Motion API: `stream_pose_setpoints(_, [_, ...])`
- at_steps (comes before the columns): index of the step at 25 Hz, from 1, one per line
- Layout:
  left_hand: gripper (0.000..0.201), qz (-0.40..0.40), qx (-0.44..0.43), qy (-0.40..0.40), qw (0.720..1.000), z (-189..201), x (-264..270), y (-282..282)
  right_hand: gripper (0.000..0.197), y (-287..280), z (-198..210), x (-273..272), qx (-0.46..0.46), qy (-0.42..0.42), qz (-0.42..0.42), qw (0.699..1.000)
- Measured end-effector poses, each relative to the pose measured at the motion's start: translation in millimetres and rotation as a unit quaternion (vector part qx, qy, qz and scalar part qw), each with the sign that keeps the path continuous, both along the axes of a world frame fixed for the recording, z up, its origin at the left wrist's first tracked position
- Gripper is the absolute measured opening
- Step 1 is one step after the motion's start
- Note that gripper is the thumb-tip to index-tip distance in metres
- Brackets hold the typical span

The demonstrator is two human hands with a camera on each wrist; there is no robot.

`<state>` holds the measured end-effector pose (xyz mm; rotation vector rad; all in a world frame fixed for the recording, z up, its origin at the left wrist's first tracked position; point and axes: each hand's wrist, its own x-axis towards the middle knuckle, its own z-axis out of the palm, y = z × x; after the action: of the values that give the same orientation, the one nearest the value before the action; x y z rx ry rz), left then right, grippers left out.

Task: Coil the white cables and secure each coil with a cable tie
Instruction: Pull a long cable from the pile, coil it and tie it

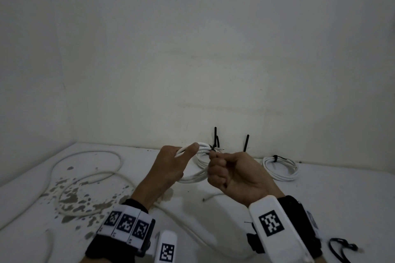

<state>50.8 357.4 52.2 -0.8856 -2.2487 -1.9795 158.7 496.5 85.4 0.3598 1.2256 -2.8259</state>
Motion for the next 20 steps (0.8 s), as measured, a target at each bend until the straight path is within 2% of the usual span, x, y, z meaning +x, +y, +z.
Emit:
stream_pose_setpoints(6, [0.046,-0.014,-0.025,0.042,0.999,-0.6,4.7,0.9,0.036,-11.8,2.7,-2.4,0.045,-0.019,-0.123,0.991])
stream_pose_setpoints(11, [0.051,-0.053,-0.043,0.050,0.996,-0.9,11.6,2.8,0.041,-13.5,-1.5,-8.6,0.062,-0.017,-0.185,0.981])
stream_pose_setpoints(13, [0.050,-0.066,-0.030,0.020,0.997,-0.9,16.3,6.0,0.040,-10.1,-3.4,-11.0,0.058,-0.005,-0.184,0.981])
stream_pose_setpoints(15, [0.049,-0.052,0.007,-0.042,0.998,2.1,18.4,9.6,0.038,-4.8,-2.0,-8.7,0.069,0.008,-0.141,0.988])
stream_pose_setpoints(18, [0.050,-0.033,0.059,-0.168,0.983,7.0,16.8,13.8,0.058,8.6,3.4,1.4,0.152,-0.004,-0.084,0.985])
stream_pose_setpoints(20, [0.048,-0.043,0.102,-0.248,0.963,7.6,16.4,15.8,0.065,16.6,3.2,6.8,0.228,-0.036,-0.115,0.966])
